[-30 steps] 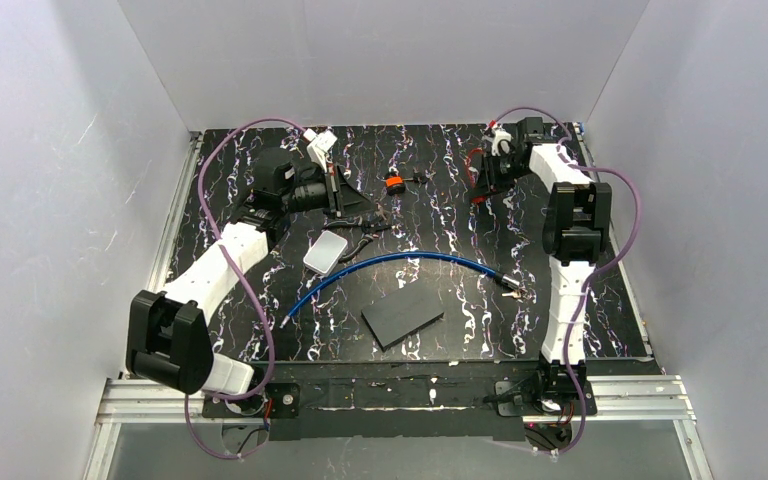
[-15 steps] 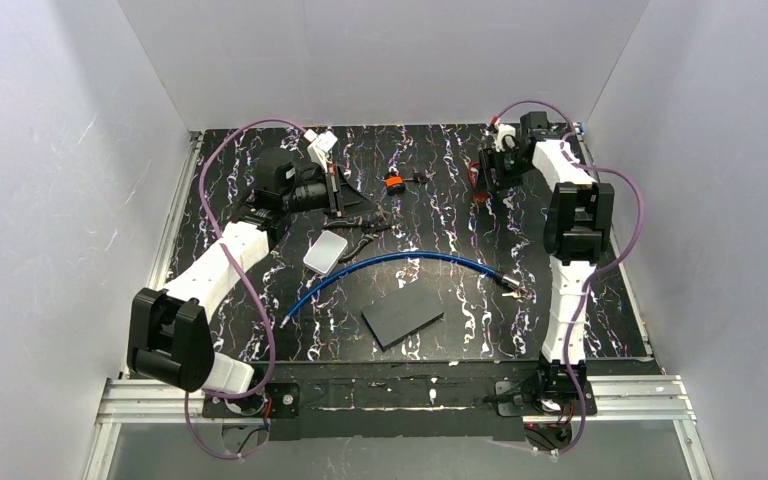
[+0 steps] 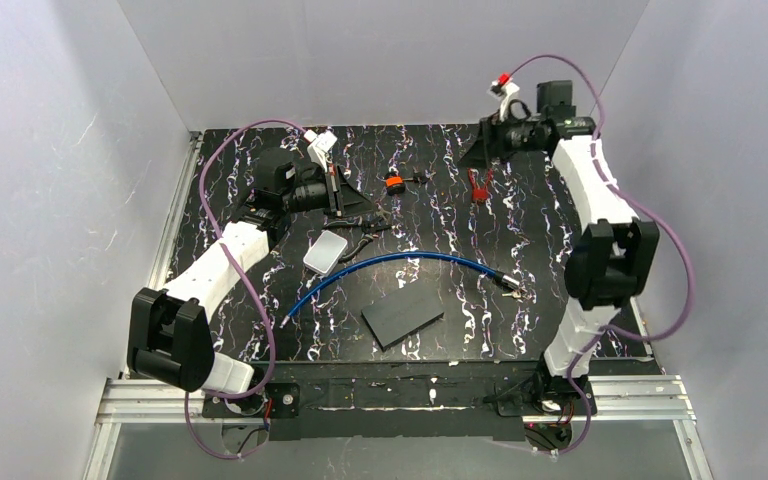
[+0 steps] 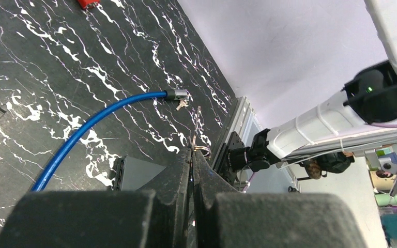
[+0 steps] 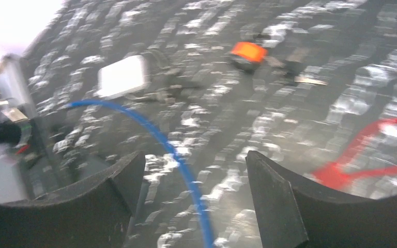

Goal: Lock with the key
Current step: Place the key at the center of the board.

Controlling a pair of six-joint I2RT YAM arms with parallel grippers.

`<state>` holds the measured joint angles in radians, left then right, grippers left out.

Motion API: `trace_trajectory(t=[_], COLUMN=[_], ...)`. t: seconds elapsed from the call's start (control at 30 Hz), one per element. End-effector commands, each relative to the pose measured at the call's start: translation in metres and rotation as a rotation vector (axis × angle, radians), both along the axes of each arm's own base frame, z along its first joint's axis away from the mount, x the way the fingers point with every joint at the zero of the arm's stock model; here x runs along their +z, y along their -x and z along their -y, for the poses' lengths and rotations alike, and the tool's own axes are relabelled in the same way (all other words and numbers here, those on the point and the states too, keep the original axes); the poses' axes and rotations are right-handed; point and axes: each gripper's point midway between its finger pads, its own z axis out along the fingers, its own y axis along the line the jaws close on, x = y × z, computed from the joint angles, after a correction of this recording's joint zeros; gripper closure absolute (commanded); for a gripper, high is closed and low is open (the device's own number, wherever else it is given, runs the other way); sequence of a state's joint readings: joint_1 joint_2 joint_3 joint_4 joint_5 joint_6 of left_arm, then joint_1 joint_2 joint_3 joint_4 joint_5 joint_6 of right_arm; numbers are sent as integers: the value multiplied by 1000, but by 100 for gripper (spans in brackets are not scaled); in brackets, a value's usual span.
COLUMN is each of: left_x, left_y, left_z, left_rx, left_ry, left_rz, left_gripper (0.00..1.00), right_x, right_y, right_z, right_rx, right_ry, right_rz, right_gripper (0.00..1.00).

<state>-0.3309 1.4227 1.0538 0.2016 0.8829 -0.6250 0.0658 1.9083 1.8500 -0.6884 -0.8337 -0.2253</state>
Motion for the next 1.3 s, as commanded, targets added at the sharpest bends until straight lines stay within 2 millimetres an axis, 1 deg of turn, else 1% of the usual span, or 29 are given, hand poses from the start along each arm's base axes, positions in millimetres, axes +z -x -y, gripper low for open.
trace_trajectory(t=[0.0, 0.07, 0.13, 0.23, 0.37, 0.43, 0.6, 0.7, 0.87, 0.97, 1.07, 1.1, 1.17, 1.2, 1.27], left_x=[21, 21, 22, 22, 24, 25, 26, 26, 26, 26, 26, 26, 27, 28, 29], left_y=[6, 7, 9, 10, 14, 18, 20, 20, 19, 18, 19, 19, 18, 18, 17], left_z=[1, 1, 1, 2, 3, 5, 6, 6, 6, 6, 6, 6, 5, 5, 4], left_rx=[-31, -36, -45, -58, -78, -92, -96, -96, -93, -90, -88, -88, -82, -82, -78], left_ry=[31, 35, 41, 50, 63, 72, 77, 78, 78, 77, 78, 77, 77, 77, 77], left_rz=[54, 53, 51, 46, 44, 47, 47, 47, 47, 47, 49, 51, 58, 61, 62], left_gripper=[100, 100, 100, 100, 100, 100, 100, 100, 100, 100, 100, 100, 100, 96, 75], right_x=[39, 46, 49, 51, 41, 34, 34, 36, 39, 39, 37, 36, 34, 34, 34], right_y=[88, 113, 133, 154, 167, 171, 178, 184, 185, 185, 186, 185, 183, 182, 176], right_z=[-76, -99, -117, -137, -153, -162, -175, -182, -183, -182, -181, -180, -177, -175, -168], right_rx=[295, 368, 420, 482, 523, 542, 573, 592, 592, 586, 582, 578, 567, 562, 542], right_ry=[-211, -220, -214, -199, -148, -135, -145, -152, -160, -160, -156, -153, -148, -147, -147], right_rz=[-16, 6, 28, 55, 82, 80, 82, 92, 104, 107, 106, 106, 101, 101, 96], right_gripper=[20, 20, 19, 19, 19, 21, 28, 35, 55, 72, 93, 99, 99, 99, 99])
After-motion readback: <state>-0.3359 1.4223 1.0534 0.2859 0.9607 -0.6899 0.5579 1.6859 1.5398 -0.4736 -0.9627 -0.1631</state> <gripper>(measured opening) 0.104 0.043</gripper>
